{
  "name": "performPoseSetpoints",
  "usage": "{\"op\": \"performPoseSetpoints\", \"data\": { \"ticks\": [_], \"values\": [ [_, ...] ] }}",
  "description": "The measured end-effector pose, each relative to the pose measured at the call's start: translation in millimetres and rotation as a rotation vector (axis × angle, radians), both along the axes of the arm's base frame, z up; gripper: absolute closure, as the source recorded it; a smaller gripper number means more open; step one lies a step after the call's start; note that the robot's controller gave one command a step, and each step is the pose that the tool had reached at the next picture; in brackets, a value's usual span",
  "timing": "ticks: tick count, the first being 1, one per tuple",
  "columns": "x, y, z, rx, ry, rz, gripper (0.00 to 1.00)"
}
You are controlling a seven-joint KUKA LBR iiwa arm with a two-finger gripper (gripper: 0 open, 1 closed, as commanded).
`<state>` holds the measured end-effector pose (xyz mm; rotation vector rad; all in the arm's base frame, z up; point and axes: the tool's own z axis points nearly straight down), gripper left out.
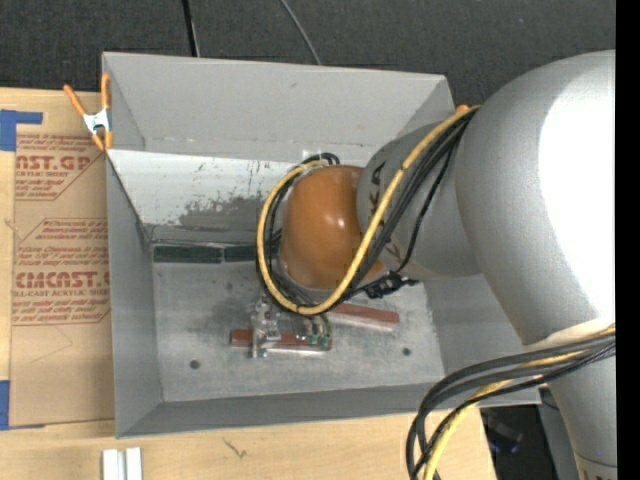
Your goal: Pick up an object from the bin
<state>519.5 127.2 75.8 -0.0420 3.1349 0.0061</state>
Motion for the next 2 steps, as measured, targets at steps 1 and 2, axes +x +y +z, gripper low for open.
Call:
{"op": "performPoseSetpoints", "data": {
  "ticks": [1, 2],
  "values": [
    [-7.2, -9.5, 15.7, -0.004, 0.006, 0.218, 1.0],
    [-23.8, 4.9, 161.6, -0.003, 0.005, 0.098, 1.0]
  ]
}}
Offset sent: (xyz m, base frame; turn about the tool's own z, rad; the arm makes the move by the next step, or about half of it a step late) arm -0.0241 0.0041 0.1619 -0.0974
